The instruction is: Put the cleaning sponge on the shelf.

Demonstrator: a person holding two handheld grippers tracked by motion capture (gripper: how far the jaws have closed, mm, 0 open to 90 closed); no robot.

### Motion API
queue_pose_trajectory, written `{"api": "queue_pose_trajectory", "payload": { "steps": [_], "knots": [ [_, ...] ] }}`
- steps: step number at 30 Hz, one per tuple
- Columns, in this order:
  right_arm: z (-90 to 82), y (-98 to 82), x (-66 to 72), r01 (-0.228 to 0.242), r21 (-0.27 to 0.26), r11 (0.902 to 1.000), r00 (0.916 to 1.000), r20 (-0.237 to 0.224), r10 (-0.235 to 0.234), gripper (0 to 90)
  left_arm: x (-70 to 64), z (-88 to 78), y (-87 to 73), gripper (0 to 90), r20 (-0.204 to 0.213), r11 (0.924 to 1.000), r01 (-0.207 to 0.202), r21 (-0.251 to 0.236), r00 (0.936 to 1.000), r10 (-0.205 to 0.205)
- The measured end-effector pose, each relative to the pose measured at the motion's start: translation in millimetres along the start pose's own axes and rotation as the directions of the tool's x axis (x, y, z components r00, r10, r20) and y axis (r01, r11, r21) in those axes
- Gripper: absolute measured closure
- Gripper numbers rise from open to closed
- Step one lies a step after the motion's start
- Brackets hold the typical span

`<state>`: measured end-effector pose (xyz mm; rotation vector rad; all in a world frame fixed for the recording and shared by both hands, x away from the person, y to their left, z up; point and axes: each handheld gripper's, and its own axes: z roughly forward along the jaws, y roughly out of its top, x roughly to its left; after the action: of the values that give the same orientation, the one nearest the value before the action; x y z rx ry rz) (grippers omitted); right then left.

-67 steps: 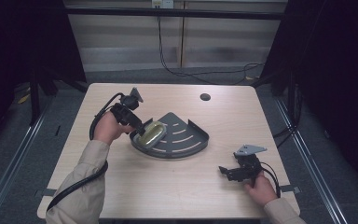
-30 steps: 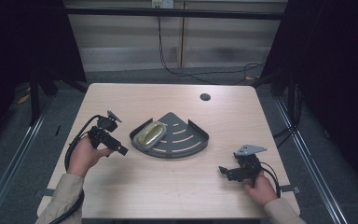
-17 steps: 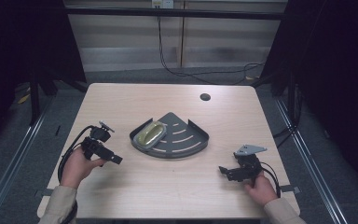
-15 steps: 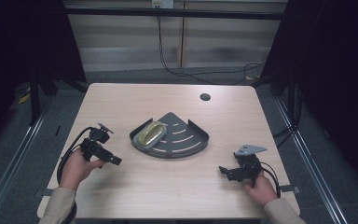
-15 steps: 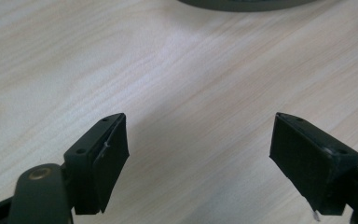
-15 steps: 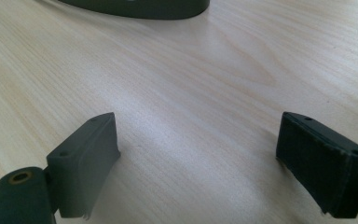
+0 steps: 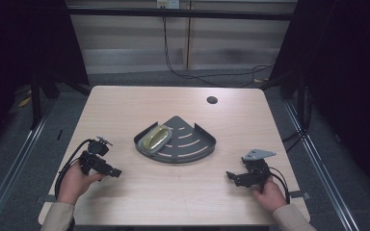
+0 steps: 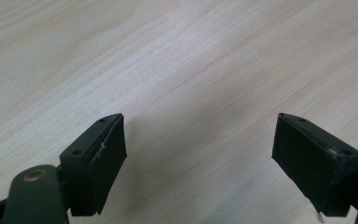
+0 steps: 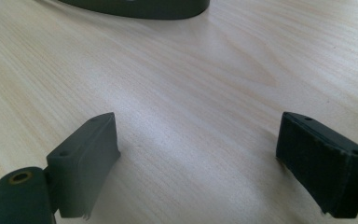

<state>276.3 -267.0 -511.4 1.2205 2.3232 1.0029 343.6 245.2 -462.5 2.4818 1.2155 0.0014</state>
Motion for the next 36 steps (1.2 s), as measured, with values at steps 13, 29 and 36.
{"api": "queue_pose_trajectory", "payload": {
  "steps": [13, 29, 36],
  "knots": [
    [0.0, 0.0, 0.1, 0.0, 0.0, 1.0, 1.0, 0.001, 0.0, 12.3, 4.9, 6.2, -13.7, 15.8, -0.023, 0.9999, 0.012, 0.005, 0.9997, -0.011],
    [0.0, 0.0, 0.3, -0.001, 0.001, 1.0, 1.0, 0.001, 0.001, 12.2, -0.9, 11.9, -25.3, 11.8, -0.08, 0.9952, -0.069, -0.069, 0.9948, 0.064],
    [0.0, 0.0, 0.3, -0.002, 0.0, 1.0, 1.0, 0.002, 0.002, 12.2, -3.8, 15.0, -29.1, 7.7, -0.103, 0.9907, -0.108, -0.082, 0.9897, 0.1]
  ]
}}
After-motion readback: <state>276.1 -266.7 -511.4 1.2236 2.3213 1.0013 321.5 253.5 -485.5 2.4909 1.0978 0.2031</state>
